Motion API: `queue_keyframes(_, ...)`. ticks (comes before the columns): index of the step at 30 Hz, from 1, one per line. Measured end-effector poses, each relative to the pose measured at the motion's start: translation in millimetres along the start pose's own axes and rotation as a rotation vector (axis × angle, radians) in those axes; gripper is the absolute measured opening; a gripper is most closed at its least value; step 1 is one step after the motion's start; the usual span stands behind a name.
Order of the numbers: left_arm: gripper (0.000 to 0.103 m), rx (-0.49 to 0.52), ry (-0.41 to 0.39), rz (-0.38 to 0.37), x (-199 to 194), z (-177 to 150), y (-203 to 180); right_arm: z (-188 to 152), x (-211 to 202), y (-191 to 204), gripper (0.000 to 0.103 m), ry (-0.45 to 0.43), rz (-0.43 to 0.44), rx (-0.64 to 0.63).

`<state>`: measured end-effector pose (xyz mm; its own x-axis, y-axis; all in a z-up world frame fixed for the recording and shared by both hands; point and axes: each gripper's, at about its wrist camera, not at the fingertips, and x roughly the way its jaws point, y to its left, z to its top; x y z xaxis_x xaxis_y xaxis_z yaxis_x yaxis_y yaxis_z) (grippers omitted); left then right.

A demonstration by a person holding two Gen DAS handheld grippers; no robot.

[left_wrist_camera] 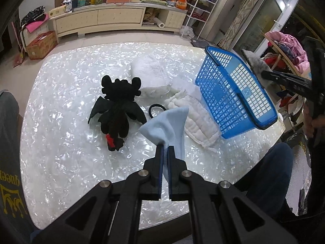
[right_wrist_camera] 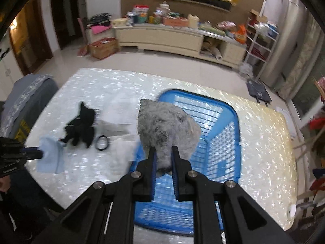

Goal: Organize soft objects
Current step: 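Carry the grey pad into the blue basket with the right gripper while the left gripper holds the blue cloth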

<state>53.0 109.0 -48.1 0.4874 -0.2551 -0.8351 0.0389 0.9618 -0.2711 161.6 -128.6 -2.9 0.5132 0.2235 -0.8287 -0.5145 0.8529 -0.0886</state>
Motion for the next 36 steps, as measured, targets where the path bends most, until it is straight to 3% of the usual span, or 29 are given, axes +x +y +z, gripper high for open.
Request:
queue_keyframes(12, 0.003, -0.034, 0.026, 0.004, 9, -4, 11, 1, 106, -35, 0.012, 0.221, -0.045, 0.069)
queue_keyframes(17, 0.003, -0.05, 0.032, 0.007, 12, -4, 19, 3, 122, -43, 0.013, 0.291, -0.031, 0.083)
queue_keyframes(22, 0.003, -0.059, 0.041, 0.013, 17, -5, 23, 7, 126, -45, 0.017, 0.304, -0.044, 0.082)
queue_keyframes(25, 0.003, -0.06, 0.041, 0.015, 17, -6, 23, 10, 123, -52, 0.029, 0.294, -0.053, 0.089)
queue_keyframes(30, 0.003, -0.064, 0.032, 0.018, 13, -8, 22, 11, 111, -66, 0.066, 0.257, -0.009, 0.122)
queue_keyframes(34, 0.003, -0.062, 0.019, 0.019, 7, -8, 17, 9, 89, -57, 0.088, 0.212, -0.025, 0.086)
queue_keyframes(36, 0.003, -0.058, 0.011, 0.017, 3, -8, 13, 5, 79, -54, 0.103, 0.198, -0.022, 0.084)
